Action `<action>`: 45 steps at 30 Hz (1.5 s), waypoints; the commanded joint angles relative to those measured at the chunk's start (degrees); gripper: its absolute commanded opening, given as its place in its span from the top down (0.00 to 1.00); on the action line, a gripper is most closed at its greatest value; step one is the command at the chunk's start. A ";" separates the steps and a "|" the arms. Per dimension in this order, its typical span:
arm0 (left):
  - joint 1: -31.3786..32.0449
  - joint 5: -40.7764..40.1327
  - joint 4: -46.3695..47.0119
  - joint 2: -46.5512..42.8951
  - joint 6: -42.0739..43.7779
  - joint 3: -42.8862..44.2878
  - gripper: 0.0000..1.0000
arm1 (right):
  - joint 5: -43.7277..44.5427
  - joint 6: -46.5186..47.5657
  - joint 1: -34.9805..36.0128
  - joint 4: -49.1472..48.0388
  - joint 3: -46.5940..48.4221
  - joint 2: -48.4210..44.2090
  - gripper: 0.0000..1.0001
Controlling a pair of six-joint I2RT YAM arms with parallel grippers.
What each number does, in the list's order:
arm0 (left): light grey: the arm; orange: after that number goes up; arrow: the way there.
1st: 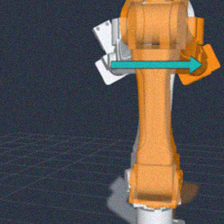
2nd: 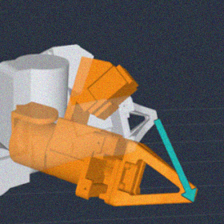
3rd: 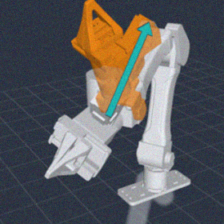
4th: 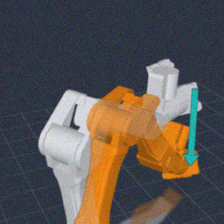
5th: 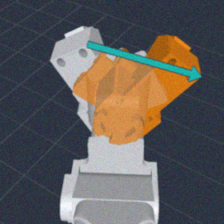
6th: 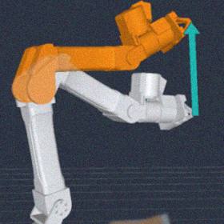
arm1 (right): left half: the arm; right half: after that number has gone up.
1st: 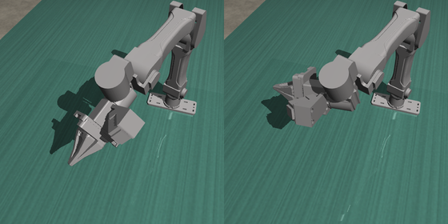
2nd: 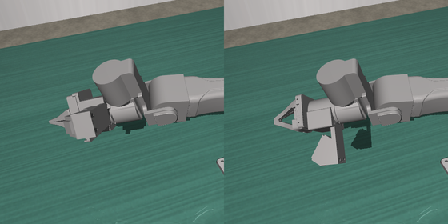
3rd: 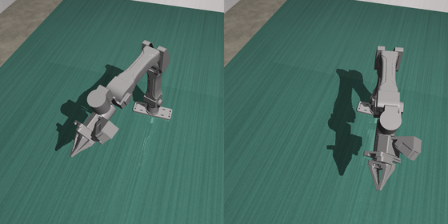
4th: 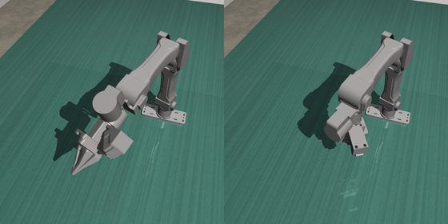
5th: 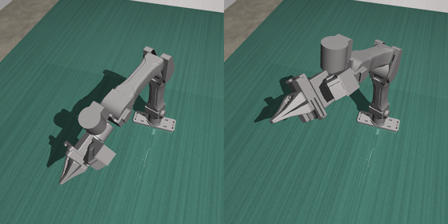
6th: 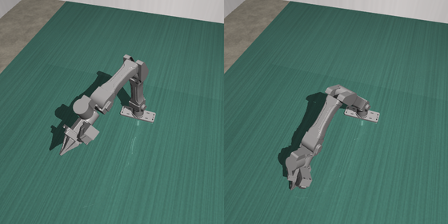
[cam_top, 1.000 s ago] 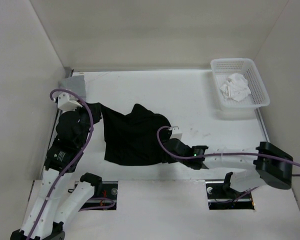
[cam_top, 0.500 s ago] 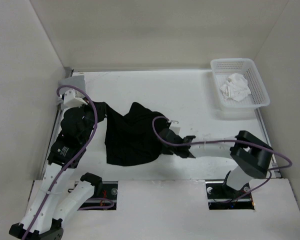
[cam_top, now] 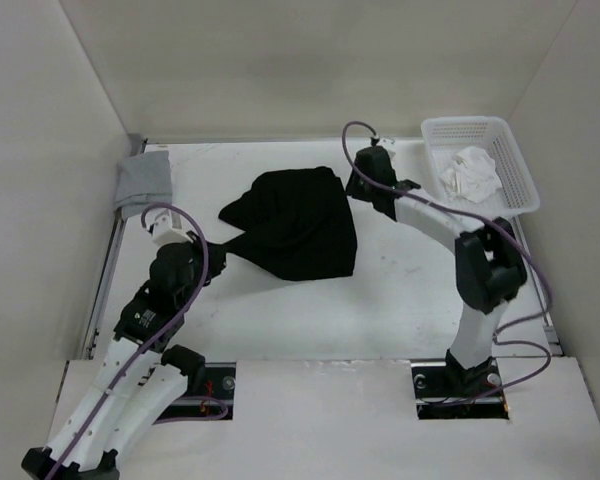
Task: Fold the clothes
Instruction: Flatten the tank top out
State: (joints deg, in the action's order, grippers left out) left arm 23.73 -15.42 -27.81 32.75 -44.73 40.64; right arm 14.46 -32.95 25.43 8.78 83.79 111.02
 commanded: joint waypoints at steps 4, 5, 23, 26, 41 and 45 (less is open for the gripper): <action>2.15 -0.75 1.00 -3.05 -5.81 -6.45 1.00 | 1.09 0.19 16.15 -1.13 -25.46 -22.05 0.94; 2.42 -0.75 1.44 -3.13 -5.89 -6.89 1.00 | 1.88 -0.53 17.23 -0.96 -27.60 -23.12 0.94; 2.16 1.36 7.60 -1.38 -4.58 -9.53 0.99 | 12.43 1.39 23.65 4.05 -30.36 -14.70 0.66; 1.10 1.80 7.60 -1.46 -4.14 -9.35 0.99 | 17.88 1.75 25.06 6.16 -28.95 -14.69 0.67; -0.74 3.29 7.51 -1.55 -3.79 -9.62 0.99 | 20.62 5.44 25.85 8.19 -24.90 -10.39 0.66; -1.36 3.38 7.07 -2.08 -3.70 -9.62 0.99 | 20.08 4.39 26.82 7.92 -25.60 -11.44 0.66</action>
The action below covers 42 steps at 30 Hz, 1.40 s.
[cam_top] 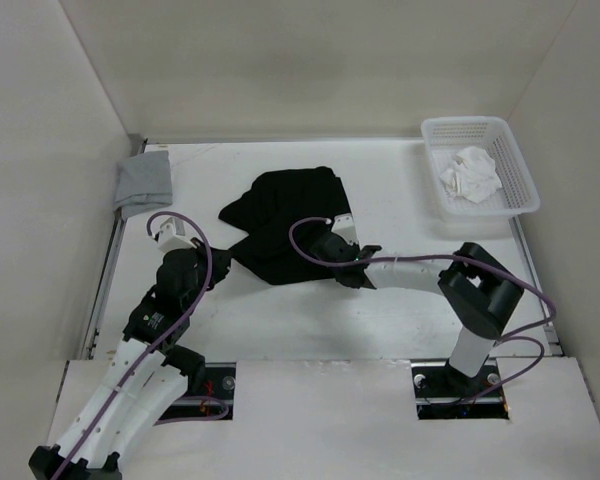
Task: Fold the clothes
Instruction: Flatten the tank top out, then fold the tank top
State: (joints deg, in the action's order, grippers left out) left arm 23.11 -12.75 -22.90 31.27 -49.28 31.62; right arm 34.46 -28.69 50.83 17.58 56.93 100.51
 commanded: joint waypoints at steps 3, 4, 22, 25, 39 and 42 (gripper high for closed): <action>-0.92 1.06 2.33 -0.24 0.85 -0.59 0.99 | 0.17 -0.31 2.12 -1.32 0.65 -2.85 0.66; -1.01 1.15 2.42 -0.15 0.85 -0.59 0.99 | 0.17 -0.32 2.30 -1.59 0.47 -3.30 0.66; -1.27 1.59 2.59 -0.33 0.94 -1.03 0.99 | -3.34 2.14 -0.07 -5.72 0.03 -0.05 0.67; -1.36 1.68 2.59 -0.50 0.85 -1.03 0.99 | -3.43 2.32 -0.69 -5.46 0.11 0.65 0.68; -2.77 2.29 2.77 -0.15 1.64 0.37 0.99 | -1.76 -0.75 -1.04 -6.07 -3.74 -7.15 0.94; -4.08 2.56 2.94 0.02 2.34 2.04 0.99 | -2.55 -5.14 -3.58 -7.39 -11.12 -20.42 0.95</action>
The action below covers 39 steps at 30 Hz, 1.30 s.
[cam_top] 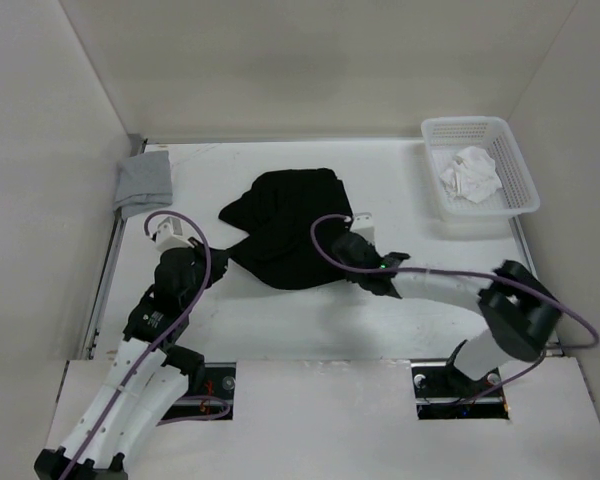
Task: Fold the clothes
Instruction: Fold the tank top
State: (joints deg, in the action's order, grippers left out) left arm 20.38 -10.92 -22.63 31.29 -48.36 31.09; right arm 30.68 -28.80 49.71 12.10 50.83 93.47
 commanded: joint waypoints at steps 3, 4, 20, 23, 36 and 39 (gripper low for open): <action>-2.84 0.81 2.59 -0.44 1.51 3.45 0.99 | -0.35 -10.30 -5.10 -1.38 -12.66 -24.27 0.94; -3.28 0.81 2.42 -0.70 1.51 3.62 0.99 | -1.22 -11.71 -5.89 -1.11 -14.86 -27.09 0.94; -5.05 3.45 -2.24 -5.71 -0.42 0.46 0.99 | -6.42 -24.55 -2.83 6.80 -23.50 -39.08 0.62; -4.96 3.97 -1.36 -5.28 -0.51 0.11 0.99 | -6.16 -24.81 -2.47 2.86 -21.39 -29.95 0.61; -4.52 4.50 -0.75 -6.06 -0.25 -1.47 0.99 | -13.80 -29.82 -6.25 -13.59 -23.32 -16.40 0.67; -4.34 4.50 -0.57 -6.06 -0.25 -1.12 0.99 | -13.28 -30.00 -7.22 -12.02 -22.62 -16.21 0.77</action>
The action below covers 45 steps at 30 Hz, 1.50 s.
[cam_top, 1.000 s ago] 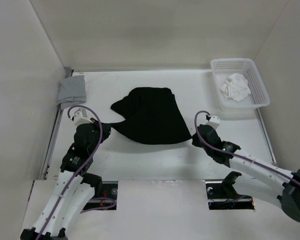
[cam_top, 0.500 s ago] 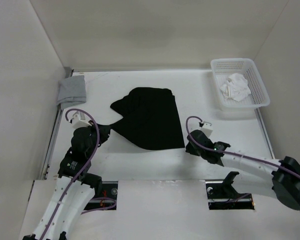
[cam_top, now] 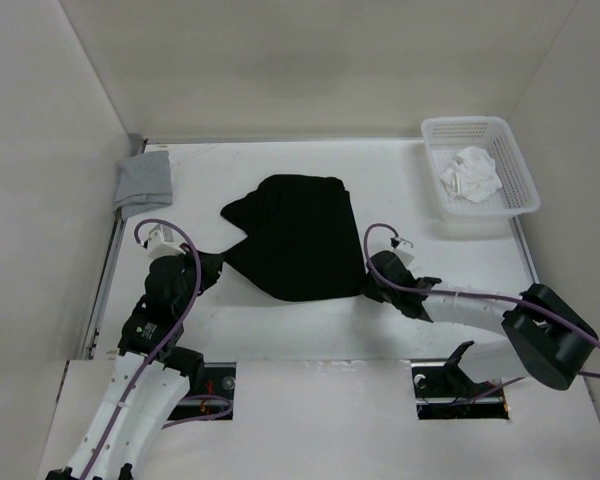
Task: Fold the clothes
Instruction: Fold the tank top
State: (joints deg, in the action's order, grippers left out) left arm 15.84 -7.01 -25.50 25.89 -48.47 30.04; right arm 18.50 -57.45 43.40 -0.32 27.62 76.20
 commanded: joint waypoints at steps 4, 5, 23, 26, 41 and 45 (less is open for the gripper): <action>-0.06 0.59 2.29 -0.84 -0.05 0.54 0.99 | -1.01 -1.44 -1.26 2.43 0.51 0.88 0.81; -0.06 0.59 2.38 -0.84 -0.05 0.54 0.99 | -1.19 -1.35 -0.99 2.25 0.51 0.88 0.85; -0.06 -3.97 6.33 0.39 1.79 36.90 1.00 | 36.73 16.82 31.91 39.94 46.94 -30.07 1.00; -1.55 -5.21 7.21 2.23 2.68 44.55 1.00 | 48.95 27.52 43.26 39.09 60.58 -25.60 1.00; -1.55 -11.19 10.02 24.02 8.13 52.85 1.00 | 37.42 63.47 29.27 9.51 69.15 -11.89 0.99; -2.08 -9.87 13.89 28.86 5.23 45.73 1.00 | 14.78 42.98 15.21 22.55 67.67 -3.97 1.00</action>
State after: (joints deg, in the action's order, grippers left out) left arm 14.26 -17.12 -14.33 51.88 -42.02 80.12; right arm 52.29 -0.89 66.22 12.67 97.30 66.57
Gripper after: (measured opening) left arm 0.010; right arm 0.009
